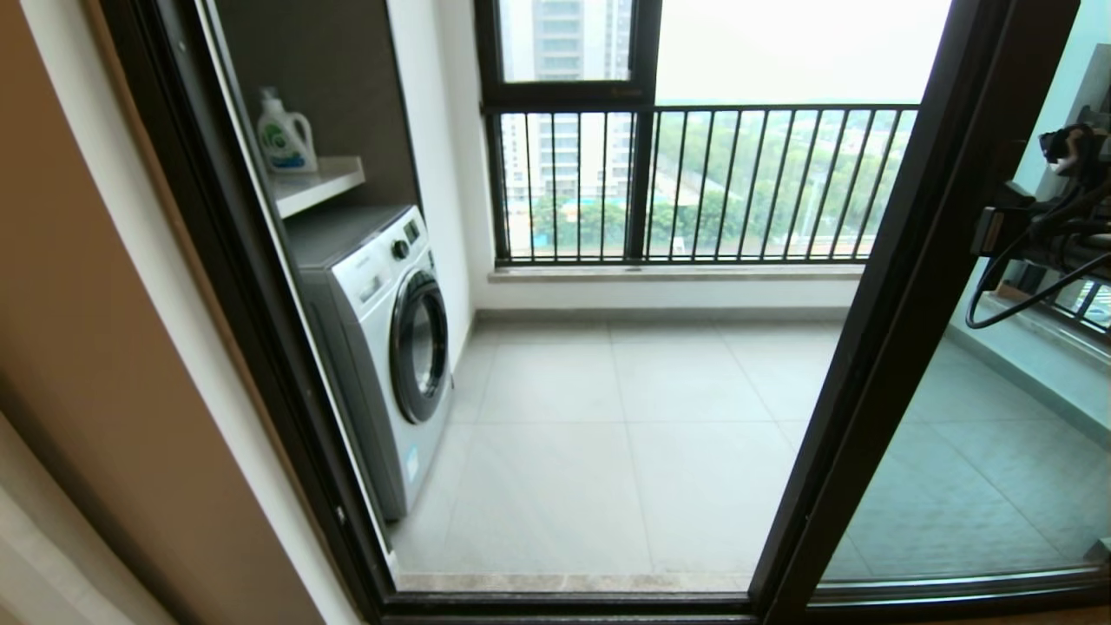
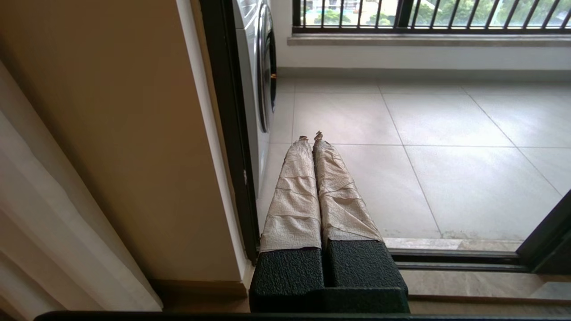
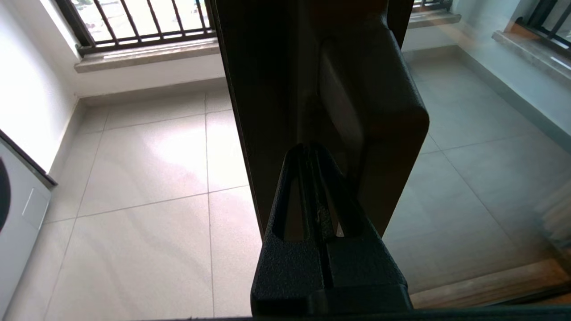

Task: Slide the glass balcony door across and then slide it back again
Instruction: Open the slid door, then close the slid door

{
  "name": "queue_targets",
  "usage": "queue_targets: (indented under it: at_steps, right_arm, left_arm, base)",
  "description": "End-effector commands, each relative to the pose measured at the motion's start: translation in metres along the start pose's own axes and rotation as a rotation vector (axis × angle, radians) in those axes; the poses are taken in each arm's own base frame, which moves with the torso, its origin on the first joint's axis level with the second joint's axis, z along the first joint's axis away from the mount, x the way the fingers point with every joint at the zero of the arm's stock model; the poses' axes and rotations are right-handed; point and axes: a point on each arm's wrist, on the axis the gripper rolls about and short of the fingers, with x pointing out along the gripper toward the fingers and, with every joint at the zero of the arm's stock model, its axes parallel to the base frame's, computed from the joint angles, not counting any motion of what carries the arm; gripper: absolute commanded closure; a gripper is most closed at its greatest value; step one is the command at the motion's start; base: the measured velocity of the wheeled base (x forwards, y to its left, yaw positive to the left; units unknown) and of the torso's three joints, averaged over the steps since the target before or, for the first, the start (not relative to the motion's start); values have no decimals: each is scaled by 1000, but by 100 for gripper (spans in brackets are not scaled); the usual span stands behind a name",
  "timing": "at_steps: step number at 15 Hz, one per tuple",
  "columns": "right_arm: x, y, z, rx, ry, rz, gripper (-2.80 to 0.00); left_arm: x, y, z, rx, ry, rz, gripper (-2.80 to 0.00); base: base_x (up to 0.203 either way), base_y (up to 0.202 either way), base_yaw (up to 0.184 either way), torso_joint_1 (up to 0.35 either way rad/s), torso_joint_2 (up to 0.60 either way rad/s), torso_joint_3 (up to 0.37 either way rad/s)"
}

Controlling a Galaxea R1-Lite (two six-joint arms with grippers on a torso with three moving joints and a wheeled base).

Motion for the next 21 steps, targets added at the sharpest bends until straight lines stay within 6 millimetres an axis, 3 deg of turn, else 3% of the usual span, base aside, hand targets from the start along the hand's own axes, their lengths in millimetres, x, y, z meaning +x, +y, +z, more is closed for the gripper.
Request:
queue_targets:
  at_steps: [1, 6, 9, 11, 13, 16, 21]
  right_arm:
    - [-1, 0, 1, -1, -4, 2, 0]
    - [-20, 10, 14, -6, -47, 67, 0]
    - [-48, 32, 27, -10, -83, 127, 0]
    - [-69, 48, 25, -13, -73, 175, 0]
    - [-86, 53, 29, -14, -93, 189, 0]
    - [-91, 35, 32, -7, -100, 89, 0]
    - [-76, -28, 23, 11, -72, -105, 0]
  left_arm:
    - [0, 0, 0, 0, 1, 0, 0]
    - [0, 0, 0, 0, 1, 0, 0]
    - [0, 0, 0, 0, 1, 0, 0]
    - [0, 0, 0, 0, 1, 0, 0]
    - [0, 0, 0, 0, 1, 0, 0]
    - [0, 0, 0, 0, 1, 0, 0]
    - [0, 0, 0, 0, 1, 0, 0]
  base:
    - [0, 0, 0, 0, 0, 0]
    - [0, 0, 0, 0, 0, 0]
    - [0, 0, 0, 0, 0, 0]
    - [0, 0, 0, 0, 0, 0]
    - [0, 0, 0, 0, 0, 0]
    - [0, 0, 0, 0, 0, 0]
    - [0, 0, 0, 0, 0, 0]
